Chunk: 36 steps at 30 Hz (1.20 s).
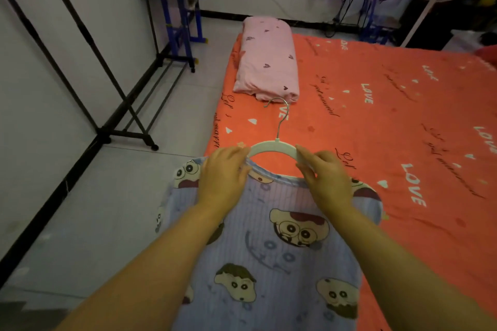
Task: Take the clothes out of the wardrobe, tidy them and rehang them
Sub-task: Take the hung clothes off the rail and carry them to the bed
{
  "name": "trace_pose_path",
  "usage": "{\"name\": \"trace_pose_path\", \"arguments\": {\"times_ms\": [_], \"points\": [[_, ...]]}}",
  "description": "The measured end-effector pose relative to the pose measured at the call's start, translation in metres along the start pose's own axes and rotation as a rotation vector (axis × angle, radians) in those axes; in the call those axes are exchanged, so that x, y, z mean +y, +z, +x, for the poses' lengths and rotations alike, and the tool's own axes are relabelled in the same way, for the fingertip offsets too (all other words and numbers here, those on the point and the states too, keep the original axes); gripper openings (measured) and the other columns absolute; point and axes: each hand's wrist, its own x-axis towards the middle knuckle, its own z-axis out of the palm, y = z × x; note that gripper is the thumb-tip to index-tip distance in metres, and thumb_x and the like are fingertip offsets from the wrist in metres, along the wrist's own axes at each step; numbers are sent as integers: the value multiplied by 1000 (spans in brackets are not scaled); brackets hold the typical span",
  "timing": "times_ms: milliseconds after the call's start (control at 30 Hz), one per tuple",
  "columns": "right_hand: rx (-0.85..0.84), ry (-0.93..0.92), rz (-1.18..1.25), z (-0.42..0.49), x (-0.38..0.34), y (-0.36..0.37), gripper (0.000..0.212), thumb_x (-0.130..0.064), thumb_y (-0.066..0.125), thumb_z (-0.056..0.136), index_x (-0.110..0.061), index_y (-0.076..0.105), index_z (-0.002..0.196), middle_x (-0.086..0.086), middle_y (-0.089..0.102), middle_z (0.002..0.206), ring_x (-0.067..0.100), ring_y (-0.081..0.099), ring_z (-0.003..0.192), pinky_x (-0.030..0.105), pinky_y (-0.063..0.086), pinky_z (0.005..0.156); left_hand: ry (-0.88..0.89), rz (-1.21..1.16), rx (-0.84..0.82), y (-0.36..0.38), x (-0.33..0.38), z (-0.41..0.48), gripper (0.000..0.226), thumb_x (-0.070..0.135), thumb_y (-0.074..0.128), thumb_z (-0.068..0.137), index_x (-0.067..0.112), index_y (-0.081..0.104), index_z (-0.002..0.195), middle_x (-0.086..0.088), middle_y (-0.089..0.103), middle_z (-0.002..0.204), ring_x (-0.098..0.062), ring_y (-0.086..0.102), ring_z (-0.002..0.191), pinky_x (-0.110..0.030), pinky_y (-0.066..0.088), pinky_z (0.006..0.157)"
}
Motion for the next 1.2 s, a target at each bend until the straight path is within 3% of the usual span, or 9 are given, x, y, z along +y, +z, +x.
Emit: {"name": "trace_pose_path", "arguments": {"times_ms": [100,200,333,433,733,900,1200], "points": [[-164,120,-176,11,24,47,44,-19,60,90,-18,52,133,18,59,110,35,54,98,41,41,78,-77,33,-112,30,-28,-14,46,18,58,91,11,47,135,-10,47,137,-27,40,126,-40,30,104],[-414,216,-304,-5,34,84,50,-28,54,93,-23,39,141,8,40,144,29,37,128,40,31,101,-184,112,-308,57,-55,-42,54,29,51,94,17,33,144,-4,33,148,-20,28,134,-35,23,108],[-594,251,-236,-63,29,106,50,-31,53,94,-21,39,141,5,37,146,24,34,131,34,28,105,-242,220,-518,77,-73,-73,57,38,47,95,23,25,146,1,26,151,-17,25,136,-36,26,109],[-660,261,-221,-98,22,101,50,-31,50,95,-20,37,142,4,36,146,23,33,131,33,29,105,-251,242,-575,76,-71,-80,58,39,45,95,24,23,147,1,23,152,-17,23,137,-36,24,110],[-562,298,-225,-104,-10,18,49,-34,49,96,-19,39,141,1,40,144,20,36,131,31,30,106,-75,229,-554,30,-14,-62,58,40,45,95,22,25,146,4,29,149,-16,26,136,-34,23,109],[-464,383,-276,-118,-35,-53,50,-34,49,95,-23,36,142,0,34,146,17,34,131,27,27,104,142,245,-526,-1,42,-56,48,40,48,93,24,37,137,4,42,137,-19,39,125,-33,30,100],[-203,837,-412,-236,-108,-180,51,-32,50,94,-23,35,142,3,34,146,20,34,131,30,29,107,654,208,-668,-44,146,-105,46,45,48,92,24,38,133,4,46,130,-21,46,116,-34,36,92]]}}
